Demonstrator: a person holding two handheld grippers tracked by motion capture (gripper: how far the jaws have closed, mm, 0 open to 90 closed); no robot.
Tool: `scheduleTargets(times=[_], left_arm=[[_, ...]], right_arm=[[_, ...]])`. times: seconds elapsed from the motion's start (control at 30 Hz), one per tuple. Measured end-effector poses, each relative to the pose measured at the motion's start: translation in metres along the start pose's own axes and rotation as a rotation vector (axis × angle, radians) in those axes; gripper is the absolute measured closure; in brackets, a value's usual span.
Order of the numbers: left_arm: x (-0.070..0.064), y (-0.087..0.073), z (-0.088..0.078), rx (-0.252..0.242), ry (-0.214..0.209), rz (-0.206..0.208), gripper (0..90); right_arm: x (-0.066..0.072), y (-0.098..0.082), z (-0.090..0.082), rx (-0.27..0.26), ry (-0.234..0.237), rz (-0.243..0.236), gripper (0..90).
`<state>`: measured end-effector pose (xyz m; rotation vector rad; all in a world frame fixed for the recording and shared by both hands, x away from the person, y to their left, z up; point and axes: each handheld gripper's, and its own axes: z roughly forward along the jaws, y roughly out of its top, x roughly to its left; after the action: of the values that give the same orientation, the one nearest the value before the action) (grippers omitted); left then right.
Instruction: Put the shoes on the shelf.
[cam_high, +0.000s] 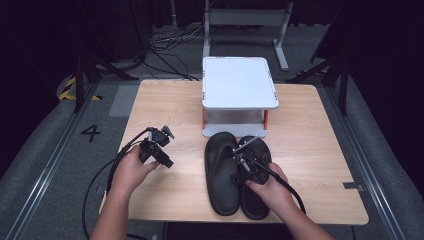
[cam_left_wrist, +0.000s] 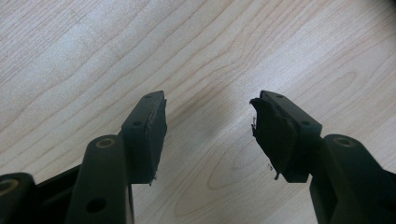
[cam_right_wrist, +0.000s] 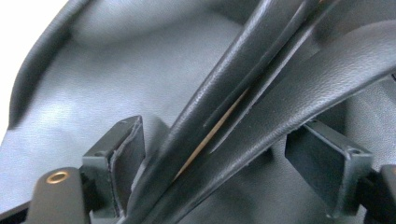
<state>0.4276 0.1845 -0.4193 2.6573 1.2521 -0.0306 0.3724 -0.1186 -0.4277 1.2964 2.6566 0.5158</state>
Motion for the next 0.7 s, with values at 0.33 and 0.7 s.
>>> scheduleTargets(times=[0.33,0.7], left_arm=[[0.0,0.0,0.003,0.0,-0.006,0.0,43.1],[0.001,0.001,0.004,0.006,-0.008,0.009,42.8]], right_arm=[[-0.006,-0.002,0.013,0.011,0.056,0.003,1.1],[-0.008,-0.015,0.014,-0.101,0.06,-0.014,0.0]])
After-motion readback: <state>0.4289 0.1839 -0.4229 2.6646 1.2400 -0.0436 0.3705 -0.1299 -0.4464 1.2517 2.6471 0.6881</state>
